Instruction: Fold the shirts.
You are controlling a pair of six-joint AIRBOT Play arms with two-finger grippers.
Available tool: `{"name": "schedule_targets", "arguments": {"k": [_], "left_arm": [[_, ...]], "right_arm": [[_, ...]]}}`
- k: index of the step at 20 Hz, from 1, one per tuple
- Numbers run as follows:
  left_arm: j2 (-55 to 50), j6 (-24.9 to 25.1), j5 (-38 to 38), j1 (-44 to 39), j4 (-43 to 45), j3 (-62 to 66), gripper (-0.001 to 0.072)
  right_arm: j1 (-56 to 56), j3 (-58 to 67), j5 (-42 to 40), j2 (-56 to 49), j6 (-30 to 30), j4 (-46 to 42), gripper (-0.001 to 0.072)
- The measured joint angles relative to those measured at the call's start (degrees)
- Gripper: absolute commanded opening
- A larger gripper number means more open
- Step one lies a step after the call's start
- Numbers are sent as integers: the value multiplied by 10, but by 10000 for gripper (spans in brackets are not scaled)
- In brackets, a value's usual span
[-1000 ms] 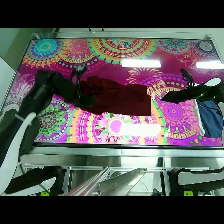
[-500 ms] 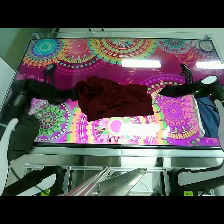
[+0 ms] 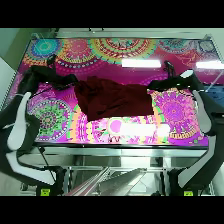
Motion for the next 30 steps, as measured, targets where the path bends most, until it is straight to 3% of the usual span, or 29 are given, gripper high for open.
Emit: {"name": "schedule_targets", "arguments": {"k": [1,3,6,7,8,9,14,18,25,30], "left_arm": [[-23,3,-3,-6,-4,17,700],[-67,5,-3,-19,-8,52,484],[-111,8,3,-34,-13,98,474],[-120,8,4,-36,-13,109,394],[-127,8,10,-38,-13,119,83],[-134,8,18,-39,-14,128,18],[-141,10,52,-35,-14,147,16],[-68,22,40,-34,-14,152,16],[191,49,50,-35,-17,222,16],[394,53,62,-35,-8,282,16]], "right_arm": [[6,11,-1,-13,6,2,382],[13,29,-3,-33,15,9,342],[19,49,-3,-60,19,49,339],[20,53,-3,-68,21,66,236],[21,56,-4,-74,21,76,44],[23,58,-2,-80,21,83,19],[23,68,27,-68,-9,122,17],[9,77,40,24,-41,136,17],[-34,84,45,336,-96,117,17],[-44,85,36,582,-92,9,17]]}}
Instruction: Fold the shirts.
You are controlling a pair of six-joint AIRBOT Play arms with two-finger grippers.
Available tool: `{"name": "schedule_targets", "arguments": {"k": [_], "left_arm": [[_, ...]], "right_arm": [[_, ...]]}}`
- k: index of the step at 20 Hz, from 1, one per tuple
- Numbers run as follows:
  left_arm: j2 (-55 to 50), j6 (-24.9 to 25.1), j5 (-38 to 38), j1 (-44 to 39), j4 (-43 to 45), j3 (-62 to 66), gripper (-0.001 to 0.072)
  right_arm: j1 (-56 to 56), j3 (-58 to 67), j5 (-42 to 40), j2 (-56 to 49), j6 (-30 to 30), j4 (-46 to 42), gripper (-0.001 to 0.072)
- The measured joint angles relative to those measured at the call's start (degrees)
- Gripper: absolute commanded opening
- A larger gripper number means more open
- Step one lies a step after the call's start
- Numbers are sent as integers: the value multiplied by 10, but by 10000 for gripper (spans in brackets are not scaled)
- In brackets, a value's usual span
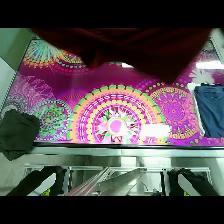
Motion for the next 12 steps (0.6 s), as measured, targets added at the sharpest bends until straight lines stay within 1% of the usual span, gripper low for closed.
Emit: {"name": "schedule_targets", "arguments": {"k": [3,5,7,9,12], "left_arm": [[82,-3,15,0,39,-17,16],[119,-7,11,0,62,-71,16],[138,-9,-12,0,80,-150,16],[131,-11,-43,0,91,-224,16],[65,-4,-89,0,97,-307,16]], "right_arm": [[-2,-2,-21,93,10,-60,17],[-2,-13,-25,115,17,-83,17],[-2,-43,-26,107,29,-101,17],[-2,-93,-28,78,37,-106,17],[-2,-187,-43,4,45,-117,18]]}}
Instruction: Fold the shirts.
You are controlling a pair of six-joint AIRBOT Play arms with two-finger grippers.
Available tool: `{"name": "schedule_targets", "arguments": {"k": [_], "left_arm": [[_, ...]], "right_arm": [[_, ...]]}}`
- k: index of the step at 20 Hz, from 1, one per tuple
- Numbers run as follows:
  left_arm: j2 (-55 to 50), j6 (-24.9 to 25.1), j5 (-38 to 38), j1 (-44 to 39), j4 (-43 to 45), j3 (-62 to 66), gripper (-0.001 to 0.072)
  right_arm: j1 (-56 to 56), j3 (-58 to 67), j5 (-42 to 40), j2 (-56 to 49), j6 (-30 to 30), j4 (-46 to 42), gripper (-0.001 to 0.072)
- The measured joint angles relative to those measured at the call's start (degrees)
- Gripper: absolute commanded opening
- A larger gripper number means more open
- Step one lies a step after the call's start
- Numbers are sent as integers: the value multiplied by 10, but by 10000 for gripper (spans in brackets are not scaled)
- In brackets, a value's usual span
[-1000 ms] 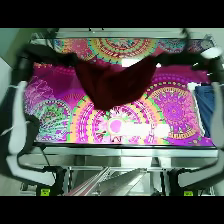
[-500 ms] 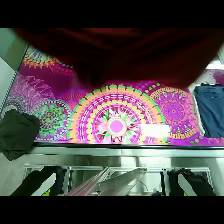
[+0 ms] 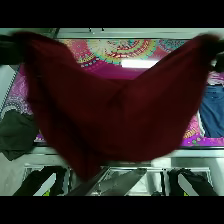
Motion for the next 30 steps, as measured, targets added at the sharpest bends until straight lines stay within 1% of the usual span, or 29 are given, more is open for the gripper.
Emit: {"name": "schedule_targets", "arguments": {"k": [2,4,7,8,9,10,11,14,16,19,21,23,26,30], "left_arm": [[-76,6,-16,0,2,-31,16],[-176,15,-23,0,2,-48,16],[-324,31,-33,2,0,-27,17],[-371,34,-38,6,0,-6,20],[-408,34,-42,10,-4,18,98],[-442,33,-45,16,-15,47,576],[-471,33,-42,23,-28,76,685],[-513,24,1,47,-48,152,684],[-518,13,67,69,-46,191,684],[-499,-2,176,107,-46,200,684],[-466,-9,234,127,-49,150,684],[-431,-12,255,138,-47,70,683],[-382,-5,246,144,-54,-65,682],[-356,16,219,139,-85,-193,683]], "right_arm": [[0,-58,-26,-70,0,7,18],[0,-99,-54,-157,-9,30,18],[1,-124,-113,-286,-47,108,19],[1,-124,-138,-323,-62,140,59],[0,-118,-158,-354,-75,164,244],[-1,-109,-171,-377,-83,182,355],[-2,-97,-182,-395,-91,194,364],[-19,-62,-186,-409,-102,214,365],[-47,-47,-163,-394,-102,218,364],[-111,-39,-96,-363,-67,197,364],[-164,-47,-24,-348,-43,172,364],[-216,-71,47,-341,-28,150,363],[-276,-119,102,-336,-19,136,363],[-304,-176,134,-334,-29,127,362]]}}
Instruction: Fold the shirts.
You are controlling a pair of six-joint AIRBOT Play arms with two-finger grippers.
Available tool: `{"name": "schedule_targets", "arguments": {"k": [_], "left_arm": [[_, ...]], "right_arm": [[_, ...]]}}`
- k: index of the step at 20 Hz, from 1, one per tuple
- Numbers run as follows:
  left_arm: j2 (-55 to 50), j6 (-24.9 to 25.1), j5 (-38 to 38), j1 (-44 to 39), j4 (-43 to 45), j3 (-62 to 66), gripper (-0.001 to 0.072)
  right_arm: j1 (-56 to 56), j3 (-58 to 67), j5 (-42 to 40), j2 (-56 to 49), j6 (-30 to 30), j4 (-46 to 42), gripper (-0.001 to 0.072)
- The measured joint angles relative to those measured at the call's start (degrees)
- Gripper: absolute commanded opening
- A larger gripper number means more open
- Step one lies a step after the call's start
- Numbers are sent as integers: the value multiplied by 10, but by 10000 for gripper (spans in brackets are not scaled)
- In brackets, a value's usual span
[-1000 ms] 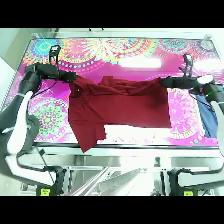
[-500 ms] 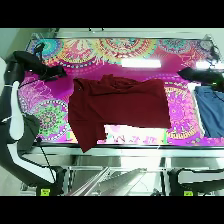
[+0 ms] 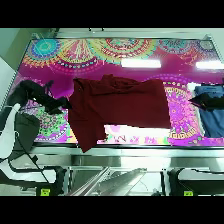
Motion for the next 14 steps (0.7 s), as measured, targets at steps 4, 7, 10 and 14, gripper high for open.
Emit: {"name": "schedule_targets", "arguments": {"k": [4,7,10,14], "left_arm": [[6,18,-35,-9,-10,-69,559],[9,29,-54,-11,-18,-86,526],[9,46,-63,-12,-22,-93,525],[-4,88,-70,-7,-48,-95,435]], "right_arm": [[-2,-36,24,0,-15,-2,363],[-2,-47,43,0,-22,-4,363],[-3,-50,53,0,-31,-5,363],[-3,-56,56,1,-41,-12,363]]}}
